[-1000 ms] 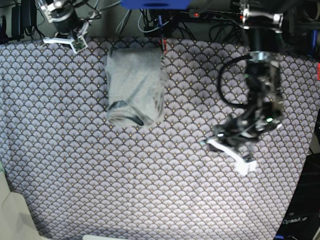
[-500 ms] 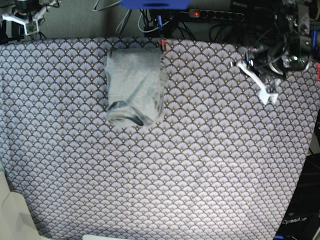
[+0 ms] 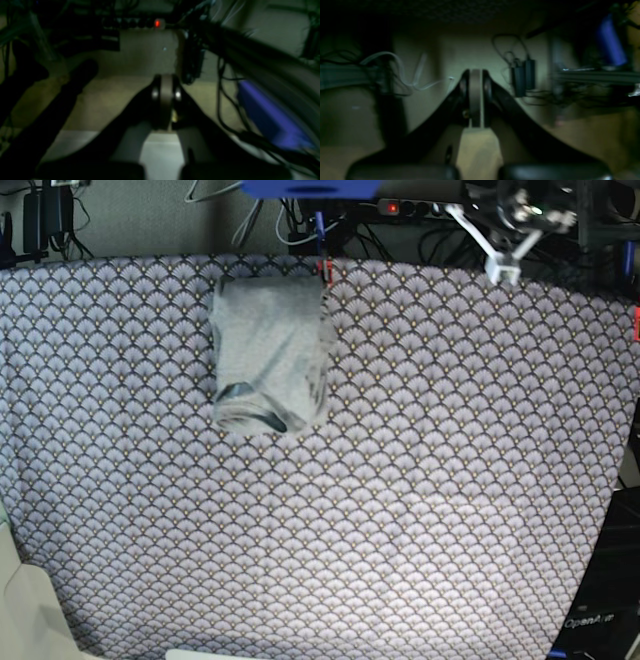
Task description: Fold the T-shirt properly
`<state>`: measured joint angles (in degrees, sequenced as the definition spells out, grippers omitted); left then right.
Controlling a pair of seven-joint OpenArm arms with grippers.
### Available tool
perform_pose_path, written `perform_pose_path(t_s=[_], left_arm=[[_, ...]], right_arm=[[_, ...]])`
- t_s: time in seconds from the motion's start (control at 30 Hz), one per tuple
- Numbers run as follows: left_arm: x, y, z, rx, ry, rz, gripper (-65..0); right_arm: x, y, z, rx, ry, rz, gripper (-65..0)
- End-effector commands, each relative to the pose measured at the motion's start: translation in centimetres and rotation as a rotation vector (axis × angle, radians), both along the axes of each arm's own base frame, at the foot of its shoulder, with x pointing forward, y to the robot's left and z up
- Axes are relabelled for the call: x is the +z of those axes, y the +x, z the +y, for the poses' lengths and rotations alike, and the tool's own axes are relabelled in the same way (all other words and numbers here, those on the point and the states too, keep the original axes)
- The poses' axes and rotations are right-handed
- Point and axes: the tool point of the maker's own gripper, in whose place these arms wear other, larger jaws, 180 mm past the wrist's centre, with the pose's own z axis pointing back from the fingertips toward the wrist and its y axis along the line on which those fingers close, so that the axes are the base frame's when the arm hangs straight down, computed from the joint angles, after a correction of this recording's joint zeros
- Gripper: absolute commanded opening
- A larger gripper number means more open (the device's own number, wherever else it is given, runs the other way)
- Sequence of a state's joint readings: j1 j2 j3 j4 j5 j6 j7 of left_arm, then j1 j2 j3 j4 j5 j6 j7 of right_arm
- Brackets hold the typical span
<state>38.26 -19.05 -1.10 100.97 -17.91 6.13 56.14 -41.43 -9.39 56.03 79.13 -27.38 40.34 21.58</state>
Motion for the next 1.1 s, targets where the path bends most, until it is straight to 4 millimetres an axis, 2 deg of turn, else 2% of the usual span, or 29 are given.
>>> perform_pose_path(t_s=[0.0, 0.17, 0.2, 0.33, 0.53, 0.57, 0.67, 0.73, 0.9, 0.93, 0.97, 1.0, 1.07], left_arm=[[-0.7, -1.0, -0.2, -0.005, 0.01, 0.015, -65.0], [-5.8, -5.3, -0.8, -0.011, 0.066, 0.047, -65.0], [-6.6, -6.2, -1.0, -0.008, 0.071, 0.052, -65.0], [-9.6, -7.4, -1.3, 0.019, 0.08, 0.028, -65.0], [-13.7, -9.7, -1.5, -0.001, 0.1, 0.036, -65.0], [-14.3, -10.3, -2.1, -0.011, 0.096, 0.042, -65.0], [-16.0, -11.3, -2.4, -0.028, 0.108, 0.051, -65.0], [-16.9, -12.0, -2.5, -0.026, 0.119, 0.058, -65.0], [-17.8, -11.8, -1.1, -0.04, 0.165, 0.035, -65.0], [-17.8, -11.7, -1.0, -0.042, 0.17, 0.032, -65.0], [-17.9, -11.0, -0.9, -0.043, 0.174, 0.017, -65.0], [-17.9, -9.1, -0.9, -0.043, 0.174, -0.027, -65.0], [-18.0, -7.0, -0.7, -0.039, 0.177, -0.07, -65.0]], right_arm=[[0.4, -0.5, -0.4, -0.013, -0.006, -0.023, -65.0], [-3.0, -1.7, 1.8, -0.09, 0.106, -0.028, -65.0], [-3.6, -1.9, 1.6, -0.085, 0.114, -0.015, -65.0], [-6.8, -2.3, 2.2, -0.086, 0.186, 0.024, -65.0], [-9.3, -2.6, 2.8, -0.11, 0.265, 0.047, -65.0], [-9.7, -2.8, 3.1, -0.111, 0.277, 0.058, -65.0], [-11.0, -3.1, 4.6, -0.099, 0.322, 0.099, -65.0], [-12.0, -3.7, 6.6, -0.086, 0.373, 0.14, -65.0], [-14.9, -4.4, 12.7, -0.011, 0.538, 0.264, -65.0], [-15.4, -4.6, 14.4, 0.013, 0.583, 0.299, -65.0], [-16.1, -4.8, 15.3, 0.033, 0.568, 0.328, -65.0], [-16.8, -5.0, 15.4, 0.06, 0.53, 0.362, -65.0], [-18.0, -4.7, 15.3, 0.107, 0.445, 0.424, -65.0]])
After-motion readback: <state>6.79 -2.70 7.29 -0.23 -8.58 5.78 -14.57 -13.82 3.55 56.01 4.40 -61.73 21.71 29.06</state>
